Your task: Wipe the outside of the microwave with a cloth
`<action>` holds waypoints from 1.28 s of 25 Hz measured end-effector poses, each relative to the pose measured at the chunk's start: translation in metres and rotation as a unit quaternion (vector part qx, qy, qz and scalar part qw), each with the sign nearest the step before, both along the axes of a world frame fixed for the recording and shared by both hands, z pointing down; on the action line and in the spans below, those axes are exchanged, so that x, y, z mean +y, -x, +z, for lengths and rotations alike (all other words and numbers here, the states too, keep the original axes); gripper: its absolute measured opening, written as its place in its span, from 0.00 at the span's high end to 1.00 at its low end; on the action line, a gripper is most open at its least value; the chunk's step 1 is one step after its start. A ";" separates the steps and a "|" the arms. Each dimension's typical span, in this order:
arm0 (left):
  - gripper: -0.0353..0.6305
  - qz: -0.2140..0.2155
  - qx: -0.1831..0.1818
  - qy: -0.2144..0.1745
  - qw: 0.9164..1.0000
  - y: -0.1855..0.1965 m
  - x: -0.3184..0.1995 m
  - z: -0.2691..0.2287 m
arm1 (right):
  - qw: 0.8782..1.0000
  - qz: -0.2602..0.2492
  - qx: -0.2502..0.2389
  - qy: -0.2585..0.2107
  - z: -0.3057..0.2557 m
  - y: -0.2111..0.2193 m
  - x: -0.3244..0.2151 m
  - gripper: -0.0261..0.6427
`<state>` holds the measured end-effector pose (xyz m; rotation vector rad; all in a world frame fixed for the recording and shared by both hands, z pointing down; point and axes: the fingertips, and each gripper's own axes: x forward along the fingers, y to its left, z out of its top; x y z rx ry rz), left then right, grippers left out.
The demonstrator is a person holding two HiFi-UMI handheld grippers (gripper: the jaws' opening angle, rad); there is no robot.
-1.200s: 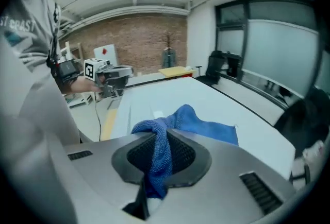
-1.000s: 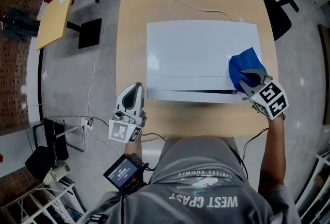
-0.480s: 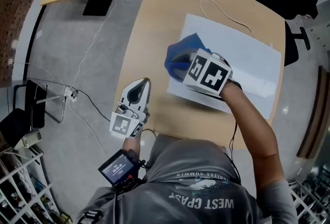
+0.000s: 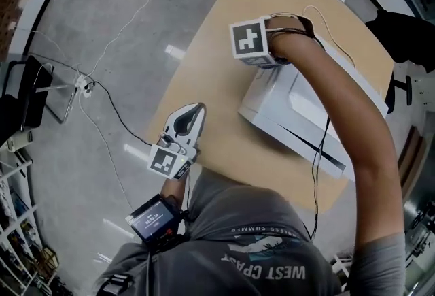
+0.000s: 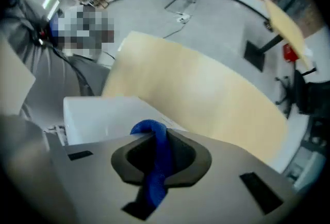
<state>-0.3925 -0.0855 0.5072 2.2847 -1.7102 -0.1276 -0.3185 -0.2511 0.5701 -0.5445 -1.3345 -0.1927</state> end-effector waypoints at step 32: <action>0.91 0.015 -0.002 0.043 0.999 0.022 -0.028 0.031 | 0.879 0.455 -0.075 0.118 -0.005 -0.162 -0.178 0.89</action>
